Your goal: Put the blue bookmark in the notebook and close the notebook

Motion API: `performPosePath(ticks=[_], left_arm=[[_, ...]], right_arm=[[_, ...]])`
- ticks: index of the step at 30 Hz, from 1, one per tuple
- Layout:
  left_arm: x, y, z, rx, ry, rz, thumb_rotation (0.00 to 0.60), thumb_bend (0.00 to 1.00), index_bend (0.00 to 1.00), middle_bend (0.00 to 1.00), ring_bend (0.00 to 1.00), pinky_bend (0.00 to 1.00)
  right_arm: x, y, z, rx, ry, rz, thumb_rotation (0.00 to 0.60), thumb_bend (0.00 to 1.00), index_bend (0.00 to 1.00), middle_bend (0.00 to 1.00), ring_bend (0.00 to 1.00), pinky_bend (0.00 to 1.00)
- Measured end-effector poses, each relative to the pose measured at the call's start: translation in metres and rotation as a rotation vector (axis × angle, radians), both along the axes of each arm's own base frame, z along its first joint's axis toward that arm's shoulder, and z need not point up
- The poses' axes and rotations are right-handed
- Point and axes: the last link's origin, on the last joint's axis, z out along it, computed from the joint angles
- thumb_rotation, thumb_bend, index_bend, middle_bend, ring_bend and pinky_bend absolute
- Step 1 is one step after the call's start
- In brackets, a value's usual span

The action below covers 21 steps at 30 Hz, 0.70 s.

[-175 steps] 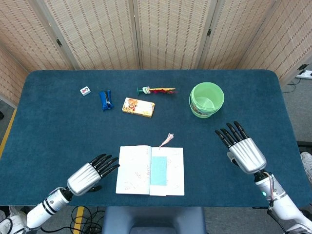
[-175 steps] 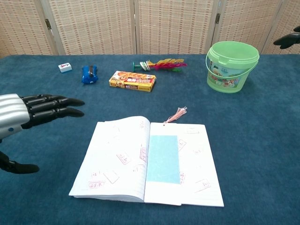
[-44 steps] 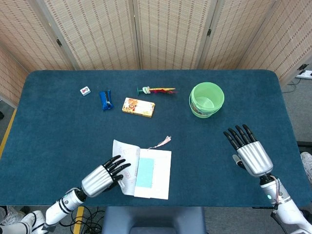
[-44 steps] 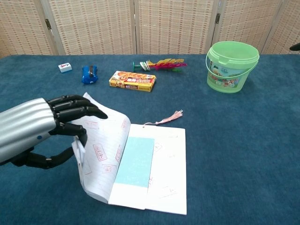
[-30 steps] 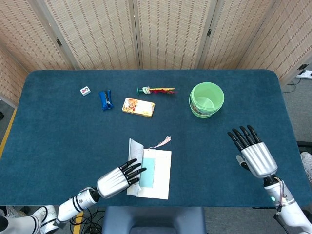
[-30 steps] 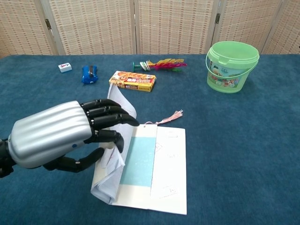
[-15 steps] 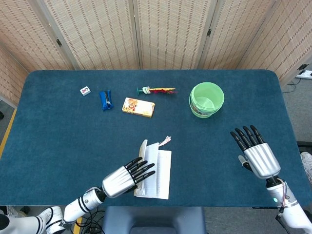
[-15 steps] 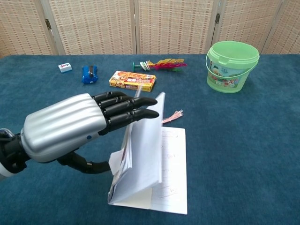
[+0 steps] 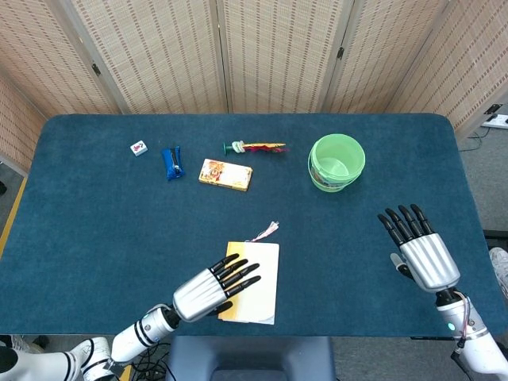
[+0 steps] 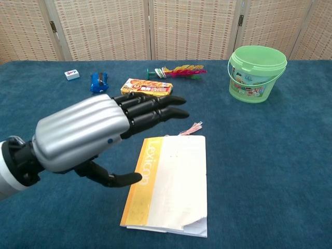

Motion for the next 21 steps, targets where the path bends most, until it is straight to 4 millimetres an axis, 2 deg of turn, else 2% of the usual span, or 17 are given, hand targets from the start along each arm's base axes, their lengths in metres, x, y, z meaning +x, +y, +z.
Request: performPosePath(ticks=[5,9,12,21], left_arm=[[-0.011,0.005,0.019,0.025,-0.018,0.095,0.600,0.29,0.01,0.01,0.12,0.16],[-0.032,0.012,0.041,0.063,-0.005,0.212,0.600,0.29,0.03,0.01,0.12,0.16],[-0.051,0.015,0.059,0.096,0.001,0.313,0.600,0.29,0.04,0.01,0.12,0.16],[-0.111,0.011,0.115,0.244,-0.045,0.603,0.600,0.29,0.05,0.01,0.12,0.16]], right_arm=[[-0.004,0.002,0.003,0.004,0.014,-0.023,0.600,0.34,0.07,0.08,0.00,0.00],[-0.010,0.005,0.006,-0.003,0.009,-0.052,0.600,0.39,0.07,0.09,0.01,0.03],[-0.014,0.007,0.008,-0.007,-0.004,-0.067,0.600,0.38,0.07,0.12,0.04,0.09],[-0.026,0.023,0.014,-0.017,-0.053,-0.104,0.600,0.29,0.07,0.13,0.04,0.10]])
